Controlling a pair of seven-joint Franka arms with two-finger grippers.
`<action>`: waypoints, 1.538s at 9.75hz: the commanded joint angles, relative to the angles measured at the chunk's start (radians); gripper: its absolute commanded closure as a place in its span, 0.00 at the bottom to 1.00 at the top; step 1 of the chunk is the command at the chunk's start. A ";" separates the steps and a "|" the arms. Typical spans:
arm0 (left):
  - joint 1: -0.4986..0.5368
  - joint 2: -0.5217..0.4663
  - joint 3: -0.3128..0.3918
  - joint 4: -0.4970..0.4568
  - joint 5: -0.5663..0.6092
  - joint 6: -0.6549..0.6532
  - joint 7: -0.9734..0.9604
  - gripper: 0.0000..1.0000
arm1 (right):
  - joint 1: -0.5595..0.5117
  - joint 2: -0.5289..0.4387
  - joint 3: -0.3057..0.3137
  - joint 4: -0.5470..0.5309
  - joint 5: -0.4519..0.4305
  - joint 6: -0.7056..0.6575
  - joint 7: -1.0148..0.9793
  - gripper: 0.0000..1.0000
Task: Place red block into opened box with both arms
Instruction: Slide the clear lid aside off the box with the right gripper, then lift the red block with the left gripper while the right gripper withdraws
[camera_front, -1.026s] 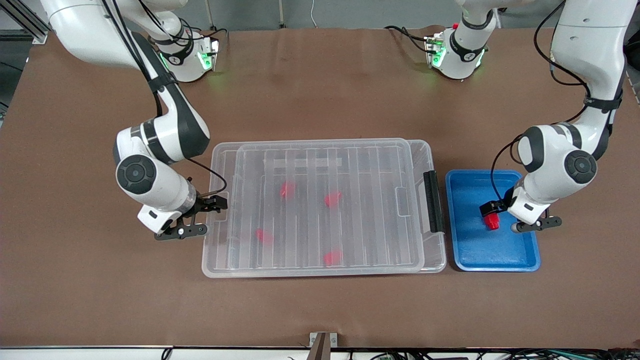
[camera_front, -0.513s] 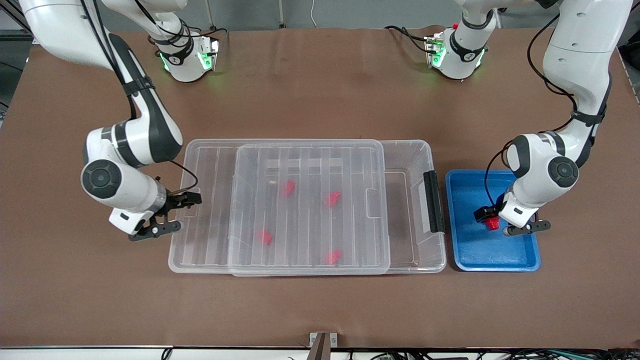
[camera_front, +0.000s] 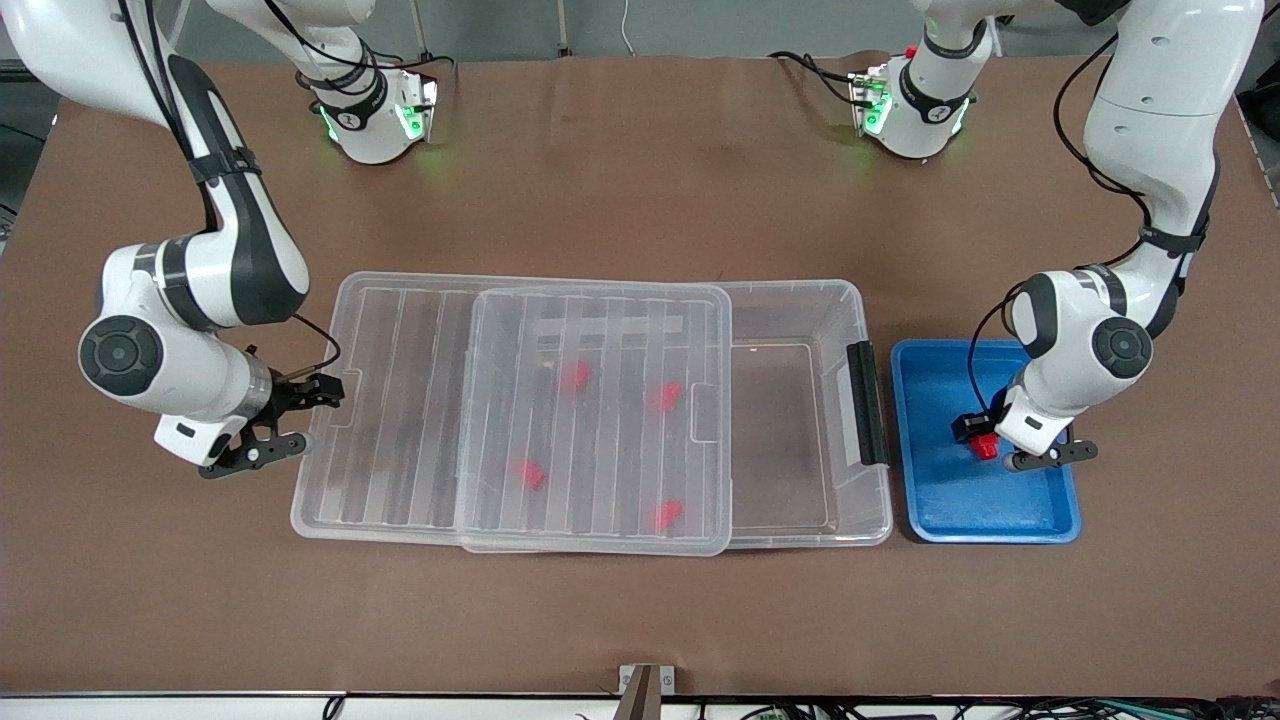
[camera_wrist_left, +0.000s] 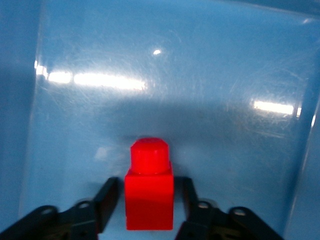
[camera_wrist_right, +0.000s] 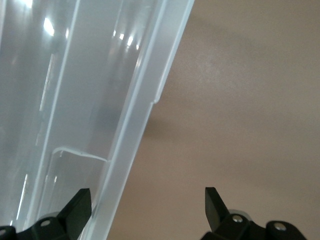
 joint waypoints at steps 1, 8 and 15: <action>-0.004 0.014 0.007 -0.002 0.020 -0.010 -0.007 1.00 | -0.009 -0.030 0.012 -0.003 -0.014 -0.011 0.004 0.00; -0.013 -0.251 -0.191 0.248 0.034 -0.551 -0.092 1.00 | -0.005 -0.213 -0.091 0.298 0.078 -0.341 0.400 0.00; -0.044 -0.031 -0.584 0.315 0.355 -0.528 -0.585 1.00 | -0.006 -0.301 -0.220 0.317 0.185 -0.493 0.262 0.00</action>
